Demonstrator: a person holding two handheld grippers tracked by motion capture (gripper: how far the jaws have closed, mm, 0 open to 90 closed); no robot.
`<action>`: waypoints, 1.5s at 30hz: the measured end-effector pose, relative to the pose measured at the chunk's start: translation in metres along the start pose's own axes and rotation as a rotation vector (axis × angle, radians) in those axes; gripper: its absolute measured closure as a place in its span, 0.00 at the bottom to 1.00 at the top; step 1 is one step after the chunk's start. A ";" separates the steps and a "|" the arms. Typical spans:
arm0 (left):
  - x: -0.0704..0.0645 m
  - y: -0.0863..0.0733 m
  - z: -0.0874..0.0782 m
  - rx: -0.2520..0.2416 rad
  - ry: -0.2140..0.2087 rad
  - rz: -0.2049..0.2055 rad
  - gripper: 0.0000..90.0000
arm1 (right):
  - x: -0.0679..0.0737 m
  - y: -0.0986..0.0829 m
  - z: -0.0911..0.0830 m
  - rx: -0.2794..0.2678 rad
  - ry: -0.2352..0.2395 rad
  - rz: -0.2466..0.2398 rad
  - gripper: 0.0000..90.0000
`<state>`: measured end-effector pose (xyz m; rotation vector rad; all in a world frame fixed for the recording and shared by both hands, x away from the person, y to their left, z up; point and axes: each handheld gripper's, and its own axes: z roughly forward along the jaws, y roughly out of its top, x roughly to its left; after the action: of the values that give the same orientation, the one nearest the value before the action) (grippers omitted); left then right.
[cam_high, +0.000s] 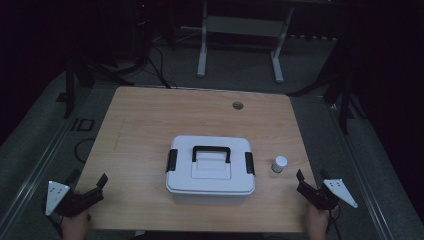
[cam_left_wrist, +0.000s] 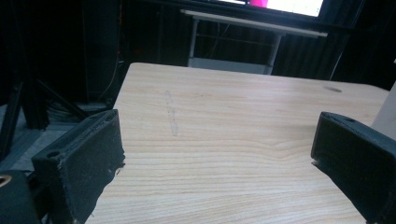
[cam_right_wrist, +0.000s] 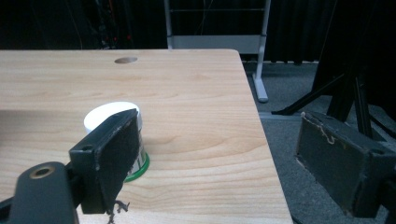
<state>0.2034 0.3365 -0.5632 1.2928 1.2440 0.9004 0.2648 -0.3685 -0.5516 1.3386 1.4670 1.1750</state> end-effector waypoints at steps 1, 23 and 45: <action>0.000 0.000 0.000 0.000 0.000 0.000 0.02 | 0.000 0.000 0.000 0.001 0.003 -0.001 0.15; 0.023 0.022 0.005 0.475 -0.247 0.158 0.02 | 0.004 0.000 0.000 0.015 0.049 -0.018 0.15; 0.004 0.065 0.017 0.962 -0.381 0.505 0.02 | 0.005 0.001 -0.001 0.022 0.096 -0.016 0.14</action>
<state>0.2313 0.3447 -0.5028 2.4868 1.0697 0.3062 0.2635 -0.3640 -0.5506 1.2983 1.5598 1.2314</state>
